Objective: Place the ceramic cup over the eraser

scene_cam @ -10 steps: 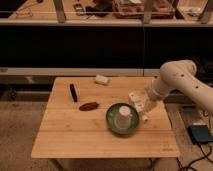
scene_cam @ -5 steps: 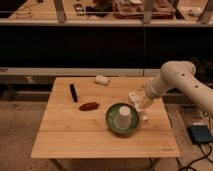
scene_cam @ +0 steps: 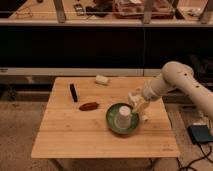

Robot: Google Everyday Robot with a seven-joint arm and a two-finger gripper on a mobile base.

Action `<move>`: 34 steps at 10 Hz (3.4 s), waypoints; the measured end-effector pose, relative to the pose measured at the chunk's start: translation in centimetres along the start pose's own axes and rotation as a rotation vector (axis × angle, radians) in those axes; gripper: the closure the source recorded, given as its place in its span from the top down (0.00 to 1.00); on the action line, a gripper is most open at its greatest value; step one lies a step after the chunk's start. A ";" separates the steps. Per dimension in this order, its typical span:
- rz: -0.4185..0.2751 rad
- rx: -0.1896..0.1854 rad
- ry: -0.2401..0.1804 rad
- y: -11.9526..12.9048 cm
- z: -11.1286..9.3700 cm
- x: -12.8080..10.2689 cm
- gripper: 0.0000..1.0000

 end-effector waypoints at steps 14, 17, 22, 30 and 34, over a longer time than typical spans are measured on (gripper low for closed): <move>-0.118 -0.084 0.085 0.9 9.3 3.5 0.64; -0.125 -0.126 0.088 1.5 10.3 2.9 0.39; -0.038 -0.127 -0.080 -1.3 7.6 -0.4 0.00; -0.261 0.011 -0.098 -11.8 -1.6 -17.1 0.00; -0.303 -0.020 -0.124 -12.9 1.6 -24.0 0.00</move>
